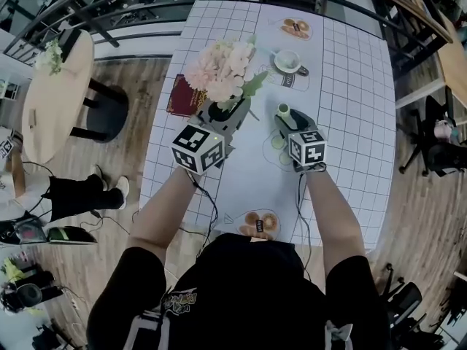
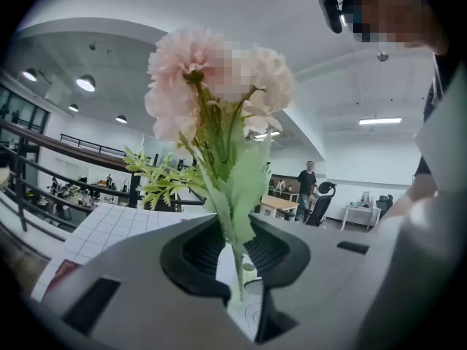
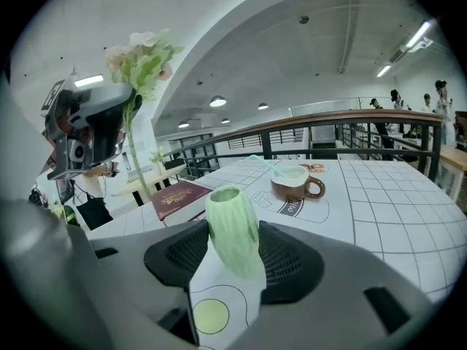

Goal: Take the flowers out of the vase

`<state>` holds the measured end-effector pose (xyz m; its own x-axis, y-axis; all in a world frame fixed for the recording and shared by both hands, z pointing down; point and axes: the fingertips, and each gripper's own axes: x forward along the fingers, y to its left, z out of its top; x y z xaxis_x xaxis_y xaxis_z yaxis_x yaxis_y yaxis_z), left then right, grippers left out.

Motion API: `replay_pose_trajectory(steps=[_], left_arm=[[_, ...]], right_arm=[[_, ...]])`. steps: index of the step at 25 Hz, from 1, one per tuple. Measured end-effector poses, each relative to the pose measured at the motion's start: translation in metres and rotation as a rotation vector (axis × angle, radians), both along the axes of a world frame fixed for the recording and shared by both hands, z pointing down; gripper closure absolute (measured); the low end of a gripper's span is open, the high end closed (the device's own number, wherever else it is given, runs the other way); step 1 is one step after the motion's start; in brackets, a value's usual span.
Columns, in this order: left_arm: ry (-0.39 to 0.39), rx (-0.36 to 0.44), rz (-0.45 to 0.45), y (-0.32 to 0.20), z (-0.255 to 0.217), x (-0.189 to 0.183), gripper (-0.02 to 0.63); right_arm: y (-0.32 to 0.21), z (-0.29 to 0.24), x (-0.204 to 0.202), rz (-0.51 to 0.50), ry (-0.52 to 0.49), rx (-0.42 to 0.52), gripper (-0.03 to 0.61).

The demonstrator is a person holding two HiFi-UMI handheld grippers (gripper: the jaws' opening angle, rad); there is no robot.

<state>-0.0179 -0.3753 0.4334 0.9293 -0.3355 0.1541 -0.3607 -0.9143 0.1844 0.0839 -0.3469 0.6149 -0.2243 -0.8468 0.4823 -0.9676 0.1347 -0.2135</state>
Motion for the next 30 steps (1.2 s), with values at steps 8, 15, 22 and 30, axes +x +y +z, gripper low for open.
replay_pose_trajectory(steps=[8,15,22,30], left_arm=[[-0.065,-0.044,-0.063,0.029,0.027,-0.043,0.535],[-0.087,-0.061,-0.096,0.08,0.031,-0.049,0.535],[-0.093,-0.075,-0.138,0.14,0.031,-0.037,0.535],[-0.104,-0.086,-0.207,0.213,0.031,-0.014,0.535]], right_arm=[[0.024,-0.018,0.002,-0.018,0.003,0.006,0.351],[0.087,-0.062,0.011,-0.059,-0.032,0.074,0.544],[0.15,-0.106,0.028,-0.034,-0.124,0.146,0.557],[0.219,-0.139,0.04,-0.114,-0.176,0.197,0.557]])
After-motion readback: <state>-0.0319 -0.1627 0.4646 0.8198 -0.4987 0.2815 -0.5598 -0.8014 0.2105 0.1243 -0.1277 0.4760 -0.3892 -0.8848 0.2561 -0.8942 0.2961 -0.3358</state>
